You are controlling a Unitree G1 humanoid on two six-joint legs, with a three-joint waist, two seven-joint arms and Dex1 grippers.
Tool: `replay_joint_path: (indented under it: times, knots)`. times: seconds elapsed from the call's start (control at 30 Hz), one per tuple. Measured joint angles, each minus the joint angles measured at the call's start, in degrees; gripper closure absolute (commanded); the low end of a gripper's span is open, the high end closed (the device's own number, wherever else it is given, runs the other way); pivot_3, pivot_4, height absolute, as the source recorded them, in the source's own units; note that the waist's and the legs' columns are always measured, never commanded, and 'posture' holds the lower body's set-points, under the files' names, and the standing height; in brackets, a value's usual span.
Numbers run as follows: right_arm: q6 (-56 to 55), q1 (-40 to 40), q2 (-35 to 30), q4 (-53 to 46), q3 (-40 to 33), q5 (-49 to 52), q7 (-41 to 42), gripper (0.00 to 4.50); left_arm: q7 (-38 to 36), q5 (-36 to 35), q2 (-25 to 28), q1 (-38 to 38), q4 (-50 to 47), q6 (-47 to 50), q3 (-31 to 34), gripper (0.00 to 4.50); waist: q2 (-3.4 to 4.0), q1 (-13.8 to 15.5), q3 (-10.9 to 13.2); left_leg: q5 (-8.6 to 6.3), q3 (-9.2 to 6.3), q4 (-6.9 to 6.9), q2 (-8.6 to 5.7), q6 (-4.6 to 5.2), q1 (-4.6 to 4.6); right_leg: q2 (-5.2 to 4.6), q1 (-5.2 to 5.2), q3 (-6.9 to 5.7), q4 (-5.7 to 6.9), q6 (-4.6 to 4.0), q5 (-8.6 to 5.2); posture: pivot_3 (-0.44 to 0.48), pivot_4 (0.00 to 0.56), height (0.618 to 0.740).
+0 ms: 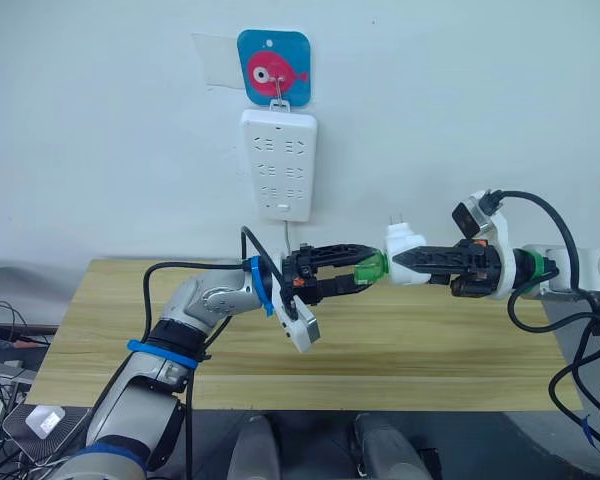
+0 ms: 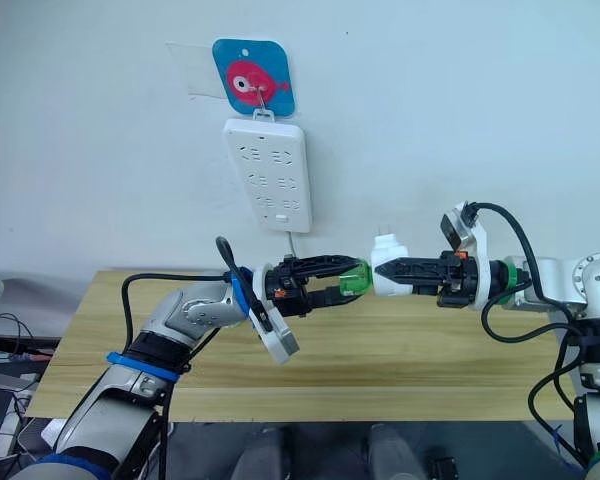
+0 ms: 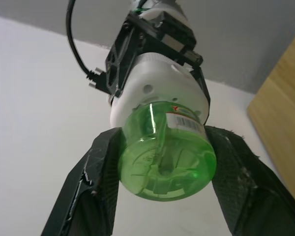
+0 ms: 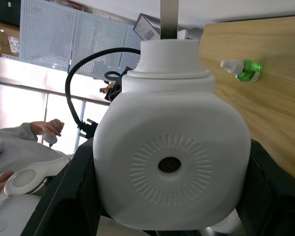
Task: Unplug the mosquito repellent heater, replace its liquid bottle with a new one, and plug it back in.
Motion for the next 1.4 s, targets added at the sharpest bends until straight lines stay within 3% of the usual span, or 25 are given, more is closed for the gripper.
replay_joint_path:
  times: [0.03, 0.13, 0.23, 0.3, 0.37, 0.53, 0.63, 0.83, 1.13, 1.4]
  knots:
    - [0.09, 0.04, -0.29, -0.04, 0.0, -0.56, 0.28, 1.41, -4.43, -6.92, 0.42, 1.32, -2.84, 5.84, -2.04, 2.27, 0.0, -0.17, 0.0, 0.01, 0.0, -0.01, 0.0, -0.01, -0.01, 0.0, 0.0, 0.0, 0.0, 0.01, -0.01, -0.131, 0.193, 0.74]
    - [0.56, 0.15, -1.47, -0.29, -0.53, -2.74, 2.6, 1.41, -15.1, -31.78, 1.85, 5.5, -16.24, 35.26, -6.02, 2.27, 0.0, -0.51, 0.01, 0.01, -0.11, -0.01, 0.01, -0.02, -0.02, -0.01, -0.01, -0.08, 0.02, 0.04, -0.04, -0.126, 0.195, 0.74]
    - [0.49, 0.1, -2.01, -0.42, -2.11, -4.5, 5.55, 1.41, -14.27, -58.86, 4.84, 3.8, -27.41, 71.4, -4.67, 2.27, 0.0, -0.97, 0.01, -0.07, -0.44, 0.06, -0.02, 0.14, 0.0, 0.05, 0.1, -0.25, 0.07, 0.06, -0.05, -0.12, 0.194, 0.74]
    - [1.33, 0.37, -1.97, -2.64, -1.66, -6.04, 7.85, 1.41, -11.95, -77.96, 7.83, 1.84, -28.8, 91.94, -1.39, 2.27, 0.01, -1.3, 0.02, -0.1, -0.63, 0.08, -0.06, 0.19, -0.01, 0.08, 0.12, -0.36, 0.09, 0.07, -0.06, -0.124, 0.187, 0.74]
    - [2.43, 1.35, -1.78, -5.59, -1.1, -7.57, 10.3, 1.41, -10.79, -89.82, 9.03, 1.71, -27.73, 105.27, 1.67, 2.27, 0.02, -1.83, 0.01, -0.1, -0.72, 0.1, -0.11, 0.19, 0.0, 0.14, 0.12, -0.34, 0.08, 0.08, -0.06, -0.129, 0.186, 0.74]
    - [2.85, 1.65, -0.57, -9.53, 0.54, -10.36, 12.51, 1.41, -7.55, -105.98, 7.85, 2.56, -18.81, 122.29, 6.01, 2.27, 0.01, -2.04, 0.01, -0.01, -0.8, 0.14, -0.1, 0.03, -0.01, 0.17, 0.12, -0.39, 0.07, 0.08, -0.06, -0.137, 0.182, 0.74]
    - [2.48, 1.81, -0.58, -10.54, 0.53, -10.54, 13.36, 1.41, -5.32, -109.98, 7.44, 2.77, -17.45, 126.88, 8.08, 2.27, 0.01, -1.92, 0.01, 0.02, -0.79, 0.15, -0.1, -0.02, -0.02, 0.16, 0.13, -0.39, 0.05, 0.07, -0.06, -0.136, 0.182, 0.74]
    - [1.95, 4.13, -3.02, -8.96, -1.33, -13.24, 13.71, 1.41, -3.47, -109.9, 8.25, 6.17, -17.35, 130.22, 13.42, 2.27, 0.01, -1.76, 0.01, 0.03, -0.73, 0.15, -0.1, -0.04, -0.01, 0.14, 0.12, -0.34, 0.04, 0.07, -0.06, -0.13, 0.17, 0.74]
    - [2.12, 3.88, -2.43, -8.16, -2.64, -14.58, 13.59, 1.41, -0.2, -107.67, 3.83, 6.91, -19.44, 130.21, 17.71, 2.27, 0.01, -1.41, 0.0, 0.03, -0.65, 0.17, -0.11, -0.05, -0.01, 0.12, 0.14, -0.28, 0.04, 0.07, -0.06, -0.121, 0.162, 0.74]
    - [1.37, 3.8, -6.06, -3.72, -3.39, -24.23, 15.39, 1.41, -1.61, -107.32, 8.5, 11.41, -22.42, 133.32, 22.84, 2.27, 0.01, -1.26, 0.0, 0.03, -0.6, 0.17, -0.13, -0.05, -0.01, 0.09, 0.12, -0.25, 0.04, 0.07, -0.06, -0.102, 0.174, 0.74]
